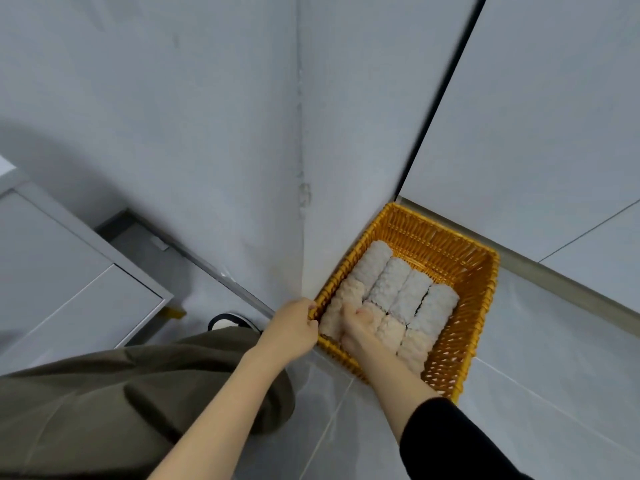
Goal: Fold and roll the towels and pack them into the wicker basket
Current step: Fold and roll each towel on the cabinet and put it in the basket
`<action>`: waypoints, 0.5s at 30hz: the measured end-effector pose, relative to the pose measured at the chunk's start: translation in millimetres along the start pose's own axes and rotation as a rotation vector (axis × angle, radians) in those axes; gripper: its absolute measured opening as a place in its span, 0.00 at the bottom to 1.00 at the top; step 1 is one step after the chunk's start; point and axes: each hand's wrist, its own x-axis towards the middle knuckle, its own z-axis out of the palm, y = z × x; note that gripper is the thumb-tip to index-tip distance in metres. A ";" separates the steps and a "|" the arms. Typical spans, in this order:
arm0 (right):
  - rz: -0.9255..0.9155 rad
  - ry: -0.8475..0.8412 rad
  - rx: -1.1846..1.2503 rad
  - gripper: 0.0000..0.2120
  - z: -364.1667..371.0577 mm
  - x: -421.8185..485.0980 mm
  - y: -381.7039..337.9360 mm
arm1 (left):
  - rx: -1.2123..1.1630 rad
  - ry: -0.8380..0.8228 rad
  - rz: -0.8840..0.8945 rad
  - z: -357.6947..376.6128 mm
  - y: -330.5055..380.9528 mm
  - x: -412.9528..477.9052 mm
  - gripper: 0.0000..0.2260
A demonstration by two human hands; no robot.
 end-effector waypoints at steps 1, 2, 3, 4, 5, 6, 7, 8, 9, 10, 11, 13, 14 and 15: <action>0.023 0.007 0.012 0.30 4.6 -7.4 -3.8 | 0.000 -0.003 0.000 -0.4 -0.8 0.5 0.19; 0.038 0.016 0.004 0.29 6.7 -10.2 -6.4 | -0.003 -0.006 0.000 -1.0 -0.7 0.8 0.19; 0.046 0.029 -0.016 0.27 8.3 -7.7 -5.5 | -0.007 -0.012 -0.001 -1.3 -1.0 1.1 0.19; 0.046 0.039 -0.056 0.26 8.3 -6.5 -6.2 | -0.013 -0.016 -0.003 -2.1 -0.7 1.4 0.19; 0.038 0.046 -0.096 0.24 7.8 -1.8 -5.3 | -0.019 -0.020 -0.007 -2.7 -0.4 1.4 0.19; 0.011 0.053 -0.167 0.22 6.2 1.0 -4.3 | -0.026 -0.021 -0.009 -3.0 0.0 1.6 0.18; -0.031 0.064 -0.259 0.20 2.9 2.6 -3.3 | -0.033 -0.021 -0.011 -3.0 0.4 1.7 0.18; -0.084 0.091 -0.376 0.19 -0.4 0.4 -4.6 | -0.039 -0.020 -0.012 -3.4 0.6 1.7 0.18; -0.151 0.134 -0.487 0.19 -4.8 2.7 -3.8 | -0.046 -0.020 -0.012 -3.1 1.1 1.0 0.18; -0.238 0.165 -0.568 0.20 -8.5 2.6 -3.3 | -0.051 -0.020 -0.013 -3.5 1.2 0.4 0.18; -0.347 0.172 -0.623 0.23 -12.5 2.2 -2.6 | -0.056 -0.021 -0.010 -3.3 1.8 -0.7 0.18; -0.590 0.099 -0.717 0.29 -17.7 -1.0 -4.3 | -0.066 -0.021 -0.005 -4.0 2.1 -2.1 0.18; -0.683 0.020 -0.775 0.33 -20.0 -2.8 -5.2 | -0.073 -0.021 -0.005 -4.4 2.4 -2.7 0.18; -0.746 -0.060 -0.828 0.37 -21.5 -3.2 -5.2 | -0.078 -0.020 -0.005 -5.0 2.7 -3.3 0.18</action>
